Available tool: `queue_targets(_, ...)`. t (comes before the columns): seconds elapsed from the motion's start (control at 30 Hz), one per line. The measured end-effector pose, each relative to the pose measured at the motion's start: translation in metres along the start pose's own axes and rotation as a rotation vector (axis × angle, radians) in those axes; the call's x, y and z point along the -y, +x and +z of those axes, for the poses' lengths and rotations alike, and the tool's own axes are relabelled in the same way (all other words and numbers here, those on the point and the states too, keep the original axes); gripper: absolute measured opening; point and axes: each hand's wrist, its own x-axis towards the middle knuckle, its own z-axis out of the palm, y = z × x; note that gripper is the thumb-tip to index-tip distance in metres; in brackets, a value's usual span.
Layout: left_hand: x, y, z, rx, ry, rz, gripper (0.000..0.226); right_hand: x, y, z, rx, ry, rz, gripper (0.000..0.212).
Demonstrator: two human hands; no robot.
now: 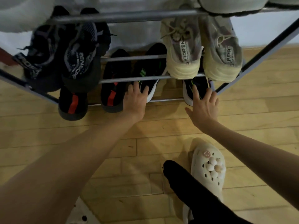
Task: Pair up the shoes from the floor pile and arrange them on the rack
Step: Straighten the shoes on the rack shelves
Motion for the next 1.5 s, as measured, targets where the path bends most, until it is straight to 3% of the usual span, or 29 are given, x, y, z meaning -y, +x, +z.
queue_targets(0.17, -0.011, 0.004, 0.001, -0.075, 0.015, -0.109, 0.03, 0.007, 0.014, 0.01, 0.094, 0.212, 0.121, 0.096)
queue_targets(0.4, -0.012, -0.01, -0.004, -0.123, -0.033, 0.148, 0.036, 0.003, 0.046, -0.001, 0.225, 0.469, 0.292, 0.101)
queue_targets(0.5, -0.029, -0.016, -0.008, -0.145, -0.018, 0.261, 0.032, 0.001, 0.034, -0.006, 0.147, 0.611, 0.281, 0.09)
queue_targets(0.63, -0.058, -0.016, -0.016, -0.147, -0.174, 0.319, 0.03, -0.013, 0.0, -0.012, 0.096, 0.646, 0.188, 0.089)
queue_targets(0.77, -0.085, -0.017, -0.012, -0.058, -0.316, 0.415, 0.026, -0.033, -0.022, -0.019, 0.086, 0.665, 0.125, 0.089)
queue_targets(0.87, -0.079, -0.019, -0.005, -0.058, -0.62, 0.222, 0.008, -0.04, -0.031, -0.025, 0.079, 0.674, 0.086, 0.087)
queue_targets(1.0, -0.066, -0.026, -0.017, -0.043, -0.979, -0.185, 0.013, -0.042, -0.041, -0.033, 0.097, 0.69, 0.019, 0.087)
queue_targets(1.13, -0.06, -0.043, -0.036, 0.172, -1.373, -0.385, 0.023, -0.029, -0.054, -0.041, 0.108, 0.674, -0.093, 0.089)
queue_targets(1.27, -0.058, -0.058, -0.049, 0.321, -1.637, -0.463, 0.025, -0.008, -0.06, -0.046, 0.108, 0.693, -0.207, 0.095)
queue_targets(1.5, -0.037, -0.058, -0.052, 0.214, -1.722, -0.528, 0.032, 0.021, -0.051, -0.044, 0.213, 0.773, -0.334, 0.097)
